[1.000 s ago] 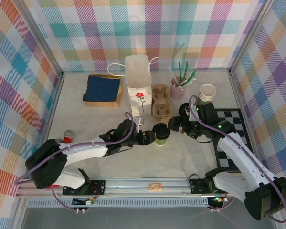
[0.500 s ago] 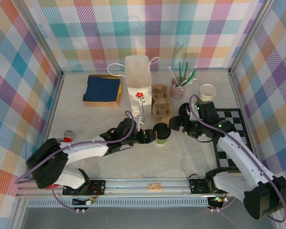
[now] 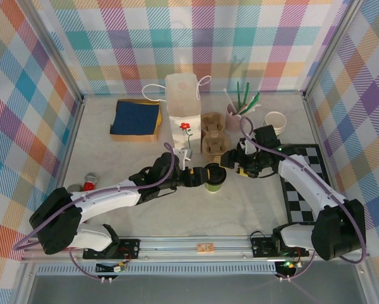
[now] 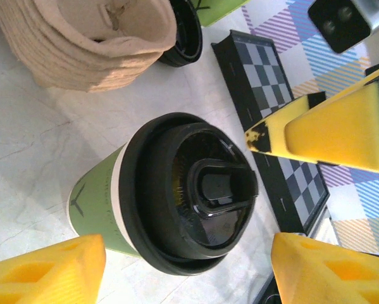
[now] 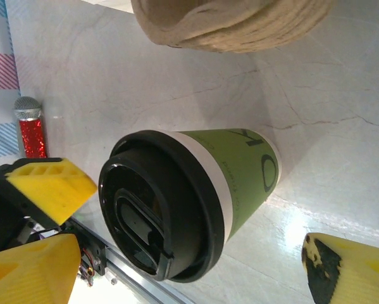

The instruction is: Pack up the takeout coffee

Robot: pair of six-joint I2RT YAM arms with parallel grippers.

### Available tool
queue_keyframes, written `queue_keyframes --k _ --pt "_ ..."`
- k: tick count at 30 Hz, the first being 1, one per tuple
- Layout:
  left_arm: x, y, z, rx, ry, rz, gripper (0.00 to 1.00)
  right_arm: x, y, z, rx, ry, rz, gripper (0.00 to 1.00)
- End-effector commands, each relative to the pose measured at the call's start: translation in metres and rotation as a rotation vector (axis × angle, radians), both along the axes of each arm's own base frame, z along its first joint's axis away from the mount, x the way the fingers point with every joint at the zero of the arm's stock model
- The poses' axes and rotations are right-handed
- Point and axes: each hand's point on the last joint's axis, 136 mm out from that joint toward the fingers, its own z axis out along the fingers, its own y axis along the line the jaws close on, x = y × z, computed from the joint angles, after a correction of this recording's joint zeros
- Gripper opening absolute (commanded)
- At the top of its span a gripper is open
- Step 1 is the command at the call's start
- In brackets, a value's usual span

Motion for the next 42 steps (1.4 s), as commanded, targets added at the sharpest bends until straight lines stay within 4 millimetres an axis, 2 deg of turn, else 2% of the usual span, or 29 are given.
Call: queue_keyframes --k 1,7,18,33,42 --pt "0.005 -0.006 0.005 -0.007 -0.008 -0.016 0.7 0.0 0.006 0.006 0.024 -0.011 0.043 0.9" --pt "0.008 -0.011 -0.003 -0.005 0.004 -0.021 0.7 0.0 0.009 -0.002 0.038 0.007 0.046 0.85" --pt "0.01 -0.017 -0.002 -0.011 0.008 -0.034 0.69 0.002 0.01 -0.014 0.041 0.029 0.046 0.8" --pt "0.008 -0.017 -0.015 0.002 0.029 -0.035 0.68 0.001 0.014 -0.023 0.058 0.049 0.047 0.73" --pt "0.008 -0.015 -0.025 0.018 0.041 -0.026 0.67 0.001 0.017 -0.036 0.051 0.072 0.046 0.7"
